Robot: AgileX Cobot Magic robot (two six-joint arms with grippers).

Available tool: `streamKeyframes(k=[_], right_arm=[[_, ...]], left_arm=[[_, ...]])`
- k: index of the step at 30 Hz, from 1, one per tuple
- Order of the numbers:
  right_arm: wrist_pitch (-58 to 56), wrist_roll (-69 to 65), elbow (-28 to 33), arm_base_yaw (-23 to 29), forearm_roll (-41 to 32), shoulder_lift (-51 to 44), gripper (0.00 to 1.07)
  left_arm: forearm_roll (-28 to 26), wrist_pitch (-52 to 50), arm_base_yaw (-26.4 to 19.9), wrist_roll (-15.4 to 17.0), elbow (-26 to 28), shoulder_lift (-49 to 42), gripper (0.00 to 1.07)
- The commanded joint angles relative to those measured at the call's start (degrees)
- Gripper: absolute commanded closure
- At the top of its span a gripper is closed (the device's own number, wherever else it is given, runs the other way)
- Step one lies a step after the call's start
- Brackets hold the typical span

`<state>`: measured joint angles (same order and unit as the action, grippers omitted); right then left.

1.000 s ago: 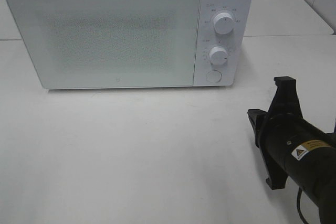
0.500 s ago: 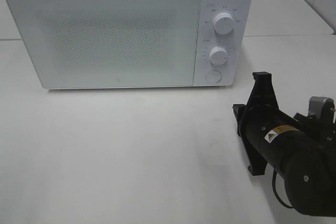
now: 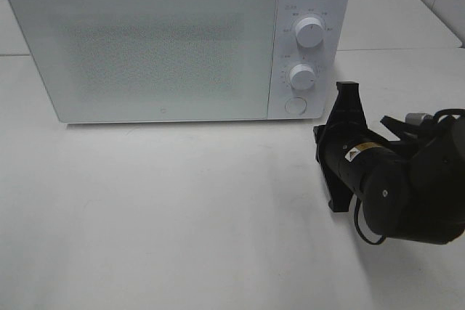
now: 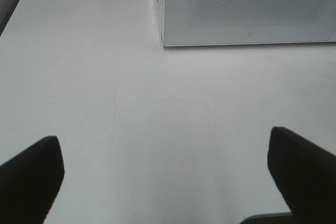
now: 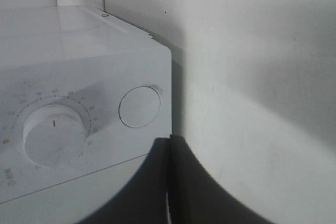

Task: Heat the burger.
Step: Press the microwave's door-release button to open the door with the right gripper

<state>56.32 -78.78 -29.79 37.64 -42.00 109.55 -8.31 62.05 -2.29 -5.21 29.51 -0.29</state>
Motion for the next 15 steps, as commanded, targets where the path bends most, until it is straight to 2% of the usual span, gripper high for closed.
streamKeyframes(k=[1,15], right_arm=[[-0.8,2.2,-3.1,-1.8,1.2,1.2,1.07],[-4.9,4.0,-12.4,-5.4,4.1,6.6,1.07]], left_arm=[[0.1,-0.7,-0.2,0.4,0.0,-0.3,0.09],[0.1,-0.7,-0.2,0.4,0.0,-0.3,0.09]])
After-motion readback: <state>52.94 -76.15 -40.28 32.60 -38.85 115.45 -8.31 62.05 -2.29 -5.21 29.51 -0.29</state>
